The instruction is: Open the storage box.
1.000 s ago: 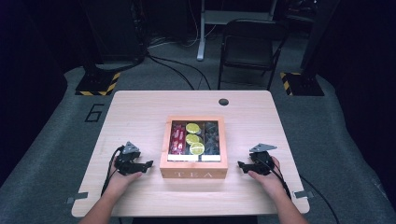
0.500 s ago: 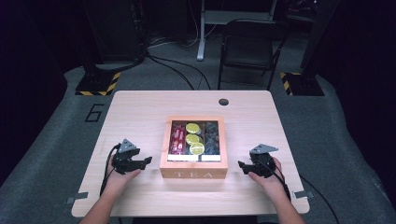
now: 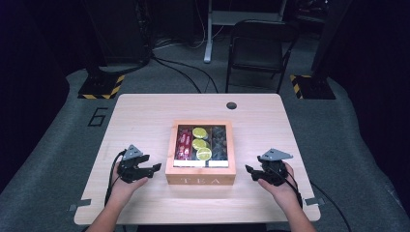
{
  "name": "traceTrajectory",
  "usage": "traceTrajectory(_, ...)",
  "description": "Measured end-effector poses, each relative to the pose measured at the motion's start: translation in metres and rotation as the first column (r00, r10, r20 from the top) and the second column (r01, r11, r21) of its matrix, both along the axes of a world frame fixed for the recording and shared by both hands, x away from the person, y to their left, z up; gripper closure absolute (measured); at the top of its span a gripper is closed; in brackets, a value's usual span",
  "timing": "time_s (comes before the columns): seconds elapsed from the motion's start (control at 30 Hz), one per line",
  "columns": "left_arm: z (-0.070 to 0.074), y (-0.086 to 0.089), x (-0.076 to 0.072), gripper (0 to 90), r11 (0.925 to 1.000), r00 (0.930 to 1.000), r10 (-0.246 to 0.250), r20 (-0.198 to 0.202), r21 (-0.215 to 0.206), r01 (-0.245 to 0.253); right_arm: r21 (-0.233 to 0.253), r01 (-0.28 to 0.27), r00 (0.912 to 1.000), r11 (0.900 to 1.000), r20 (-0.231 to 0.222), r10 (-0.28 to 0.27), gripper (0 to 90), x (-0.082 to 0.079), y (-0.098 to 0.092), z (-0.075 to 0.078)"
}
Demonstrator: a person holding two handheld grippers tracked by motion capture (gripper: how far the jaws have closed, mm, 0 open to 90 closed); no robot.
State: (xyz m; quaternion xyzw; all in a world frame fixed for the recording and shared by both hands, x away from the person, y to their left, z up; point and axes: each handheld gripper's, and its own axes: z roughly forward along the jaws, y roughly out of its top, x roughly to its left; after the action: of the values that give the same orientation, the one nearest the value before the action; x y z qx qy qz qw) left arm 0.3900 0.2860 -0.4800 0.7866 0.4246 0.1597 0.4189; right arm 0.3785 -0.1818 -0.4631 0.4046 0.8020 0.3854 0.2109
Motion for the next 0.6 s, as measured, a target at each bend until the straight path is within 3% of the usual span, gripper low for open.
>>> traceTrajectory(0.23,0.006,-0.002,-0.005,34.2,0.9994,0.9996,0.000,0.027,-0.036,0.001,0.015,-0.030,0.9995,0.999,0.014,0.029,36.6,-0.004,0.002,0.006)
traceTrajectory(0.6,0.019,-0.007,-0.014,36.5,0.9980,0.9975,-0.047,0.053,-0.040,0.049,0.054,-0.064,0.9978,0.996,0.021,0.063,39.2,-0.012,0.012,0.014)
